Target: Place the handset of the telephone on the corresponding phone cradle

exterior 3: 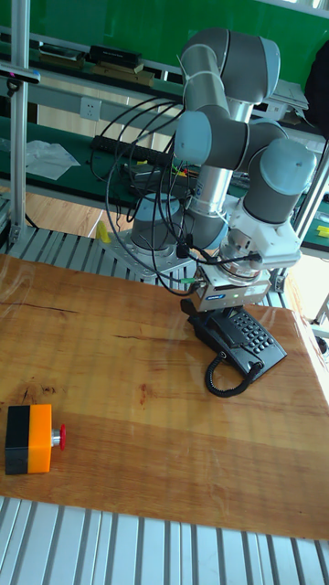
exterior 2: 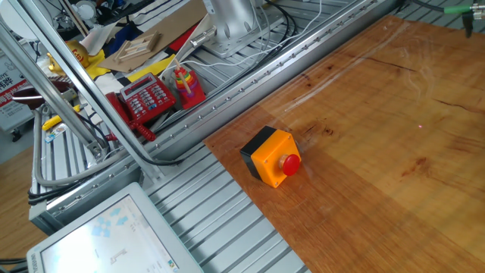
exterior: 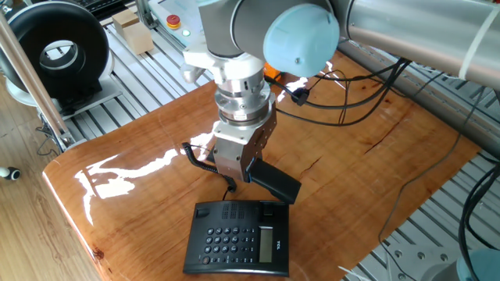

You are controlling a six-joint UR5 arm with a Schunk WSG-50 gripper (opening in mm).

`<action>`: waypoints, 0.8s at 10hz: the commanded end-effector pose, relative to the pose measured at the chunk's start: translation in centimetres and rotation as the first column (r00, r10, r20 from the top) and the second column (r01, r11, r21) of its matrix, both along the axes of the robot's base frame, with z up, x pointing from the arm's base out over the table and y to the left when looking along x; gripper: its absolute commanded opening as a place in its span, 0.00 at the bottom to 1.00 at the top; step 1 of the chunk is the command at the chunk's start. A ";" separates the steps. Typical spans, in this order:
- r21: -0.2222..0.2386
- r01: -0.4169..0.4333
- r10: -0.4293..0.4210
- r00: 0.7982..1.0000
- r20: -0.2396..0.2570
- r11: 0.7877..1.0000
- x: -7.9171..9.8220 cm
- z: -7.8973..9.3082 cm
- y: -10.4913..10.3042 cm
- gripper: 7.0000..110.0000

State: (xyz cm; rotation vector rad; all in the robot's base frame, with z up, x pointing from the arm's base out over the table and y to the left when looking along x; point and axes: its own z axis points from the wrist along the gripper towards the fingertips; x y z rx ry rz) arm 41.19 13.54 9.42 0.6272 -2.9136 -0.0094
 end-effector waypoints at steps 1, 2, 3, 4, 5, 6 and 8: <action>0.036 -0.061 0.059 0.997 0.043 0.998 0.2 0.3 1.1 0.00; 0.034 -0.059 0.058 0.997 0.047 0.998 0.2 0.1 1.2 0.00; 0.029 -0.049 0.047 0.998 0.047 0.998 0.3 -0.2 1.1 0.00; 0.021 -0.038 0.037 0.998 0.047 0.999 0.6 -0.4 0.8 0.00; -0.004 -0.006 0.006 0.999 0.046 1.000 1.4 -0.3 -0.3 0.00; -0.006 0.002 -0.002 0.999 0.034 1.000 2.2 0.0 -1.2 0.00; 0.041 -0.029 0.029 0.999 0.020 0.999 1.8 0.0 -0.1 0.00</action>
